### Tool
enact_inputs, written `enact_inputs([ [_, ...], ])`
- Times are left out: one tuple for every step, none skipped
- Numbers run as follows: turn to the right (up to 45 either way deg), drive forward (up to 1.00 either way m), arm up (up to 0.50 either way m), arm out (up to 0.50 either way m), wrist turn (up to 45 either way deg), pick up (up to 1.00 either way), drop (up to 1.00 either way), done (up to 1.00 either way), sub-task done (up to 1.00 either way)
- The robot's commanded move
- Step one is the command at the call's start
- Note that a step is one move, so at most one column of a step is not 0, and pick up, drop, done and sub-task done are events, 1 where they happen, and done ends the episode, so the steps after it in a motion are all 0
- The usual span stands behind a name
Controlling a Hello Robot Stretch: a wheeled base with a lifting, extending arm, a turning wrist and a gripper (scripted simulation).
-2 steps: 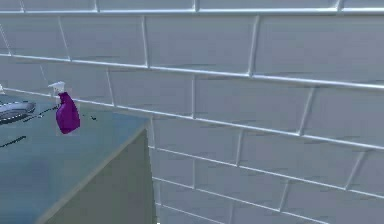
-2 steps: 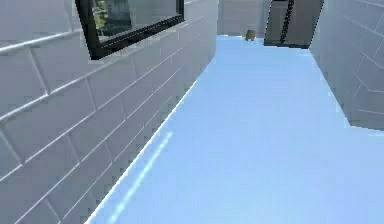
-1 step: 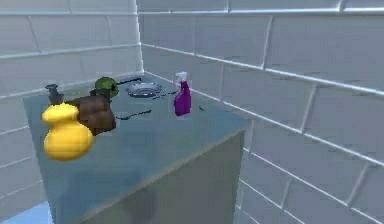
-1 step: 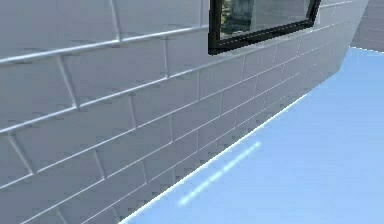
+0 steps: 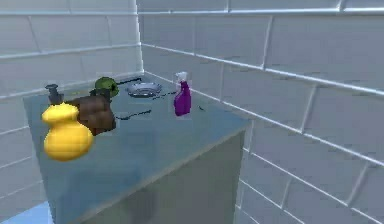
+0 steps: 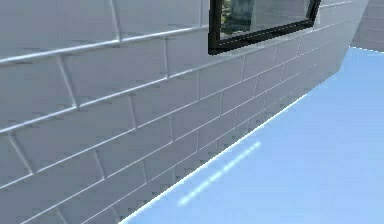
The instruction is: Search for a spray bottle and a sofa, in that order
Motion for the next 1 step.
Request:
enact_inputs([
  [-45.0, 0.0, 0.0, 0.0, 0.0, 0.0, 0.0, 0.0, 0.0],
])
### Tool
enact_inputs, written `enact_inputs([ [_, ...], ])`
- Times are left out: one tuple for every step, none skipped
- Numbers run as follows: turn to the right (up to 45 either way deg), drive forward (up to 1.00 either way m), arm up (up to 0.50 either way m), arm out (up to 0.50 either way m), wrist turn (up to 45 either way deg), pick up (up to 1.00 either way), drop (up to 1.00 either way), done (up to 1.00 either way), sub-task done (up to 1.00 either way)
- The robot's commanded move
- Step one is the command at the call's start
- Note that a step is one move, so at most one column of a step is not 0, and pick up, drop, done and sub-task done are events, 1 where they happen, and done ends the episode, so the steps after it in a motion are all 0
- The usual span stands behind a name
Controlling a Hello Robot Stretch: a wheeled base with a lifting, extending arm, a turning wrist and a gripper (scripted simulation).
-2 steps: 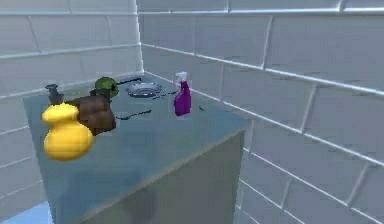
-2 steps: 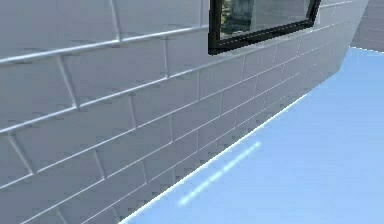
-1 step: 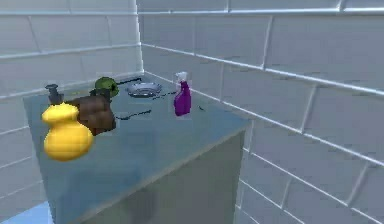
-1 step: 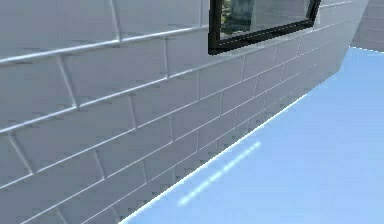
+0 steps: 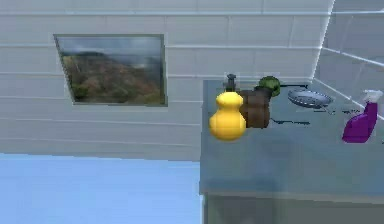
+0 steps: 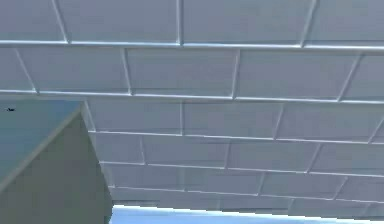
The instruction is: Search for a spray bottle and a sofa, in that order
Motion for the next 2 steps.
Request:
enact_inputs([
  [-45.0, 0.0, 0.0, 0.0, 0.0, 0.0, 0.0, 0.0, 0.0],
  [-27.0, 0.0, 0.0, 0.0, 0.0, 0.0, 0.0, 0.0, 0.0],
])
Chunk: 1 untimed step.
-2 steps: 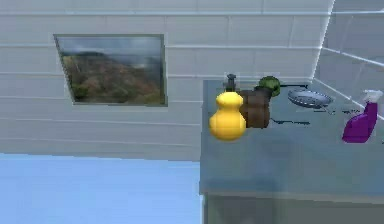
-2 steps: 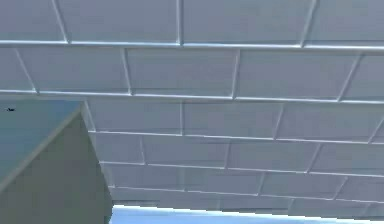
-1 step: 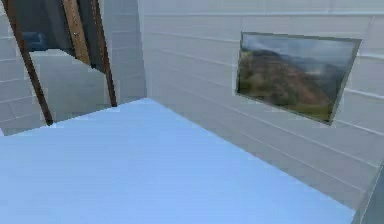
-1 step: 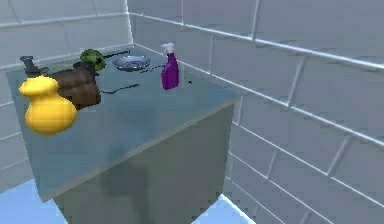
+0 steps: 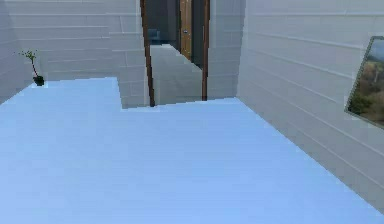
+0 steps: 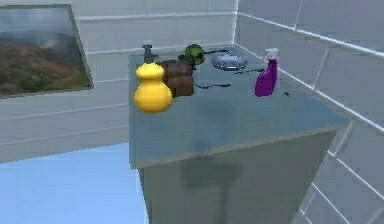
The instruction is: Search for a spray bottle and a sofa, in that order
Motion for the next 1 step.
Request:
enact_inputs([
  [0.0, 1.0, 0.0, 0.0, 0.0, 0.0, 0.0, 0.0, 0.0],
])
